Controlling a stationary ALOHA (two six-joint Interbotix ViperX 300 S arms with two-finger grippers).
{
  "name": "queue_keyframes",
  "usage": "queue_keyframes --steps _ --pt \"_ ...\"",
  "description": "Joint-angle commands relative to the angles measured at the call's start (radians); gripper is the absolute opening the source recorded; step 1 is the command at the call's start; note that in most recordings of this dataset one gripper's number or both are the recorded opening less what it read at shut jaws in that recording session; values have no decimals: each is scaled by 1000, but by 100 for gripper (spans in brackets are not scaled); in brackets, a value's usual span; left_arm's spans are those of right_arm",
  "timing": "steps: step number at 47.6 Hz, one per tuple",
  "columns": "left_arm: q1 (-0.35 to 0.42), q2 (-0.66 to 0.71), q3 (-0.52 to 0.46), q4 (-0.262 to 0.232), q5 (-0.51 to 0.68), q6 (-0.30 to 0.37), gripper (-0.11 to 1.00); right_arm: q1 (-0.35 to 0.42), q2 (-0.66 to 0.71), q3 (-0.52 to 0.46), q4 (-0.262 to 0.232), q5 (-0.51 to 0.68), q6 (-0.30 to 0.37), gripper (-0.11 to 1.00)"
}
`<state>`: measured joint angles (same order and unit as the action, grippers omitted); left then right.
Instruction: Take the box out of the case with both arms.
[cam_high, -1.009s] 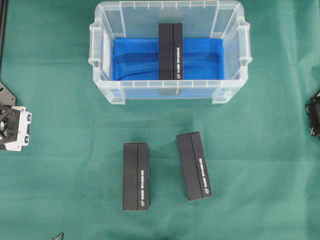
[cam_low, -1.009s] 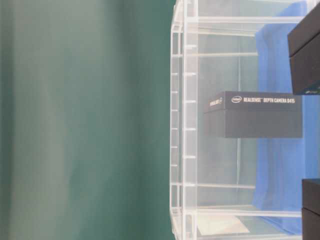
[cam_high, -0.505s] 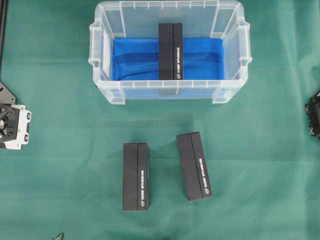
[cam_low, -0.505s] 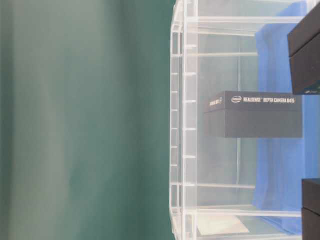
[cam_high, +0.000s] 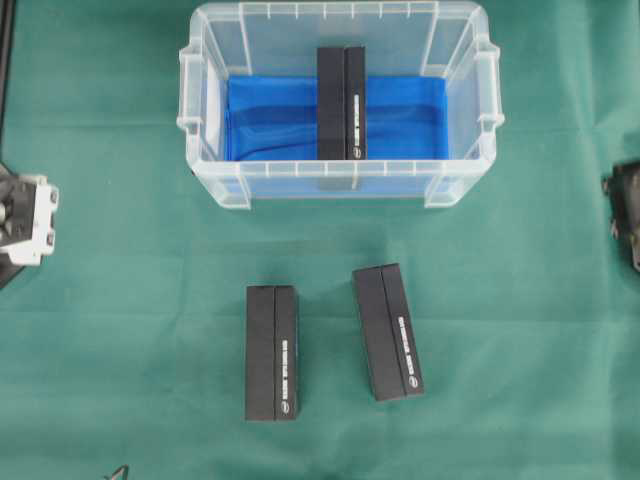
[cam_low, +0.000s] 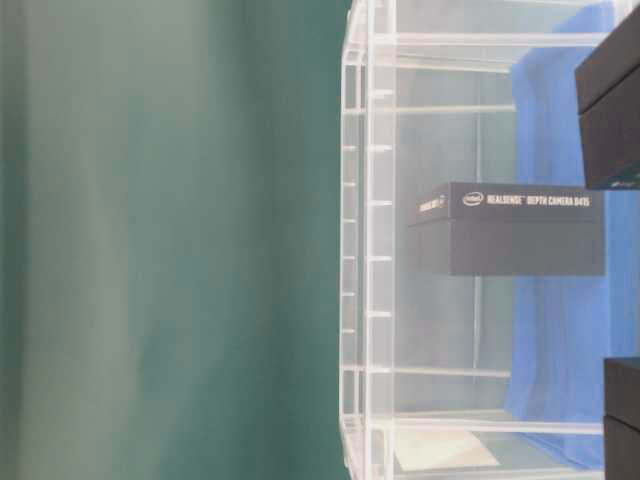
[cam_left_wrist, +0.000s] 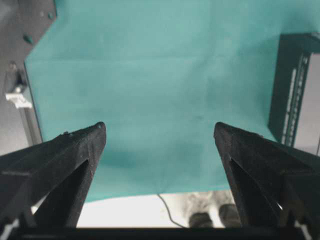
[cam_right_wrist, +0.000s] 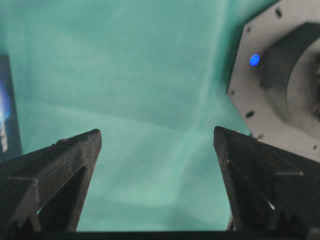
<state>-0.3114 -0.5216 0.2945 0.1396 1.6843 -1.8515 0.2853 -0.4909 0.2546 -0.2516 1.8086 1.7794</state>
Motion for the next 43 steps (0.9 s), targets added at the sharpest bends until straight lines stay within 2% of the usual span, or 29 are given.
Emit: queue_keyframes --steps 1,9,14,22,33,43 --pt "61 -9 -11 3 2 49 88 -57 -21 -3 -6 -5 -52 89" --pt "189 -9 -15 3 -2 179 88 -199 -43 5 -6 -5 -207 89" --pt "253 -9 -18 3 -5 242 88 -296 -51 5 -6 -9 -311 89" --pt "339 -8 -18 3 -5 325 88 -416 -51 5 -3 -41 -440 89" --pt "417 -3 -18 3 -12 382 88 -505 -46 5 -5 -104 -508 89" --pt "497 3 -17 3 -25 472 88 -574 -32 5 0 -127 -583 89"
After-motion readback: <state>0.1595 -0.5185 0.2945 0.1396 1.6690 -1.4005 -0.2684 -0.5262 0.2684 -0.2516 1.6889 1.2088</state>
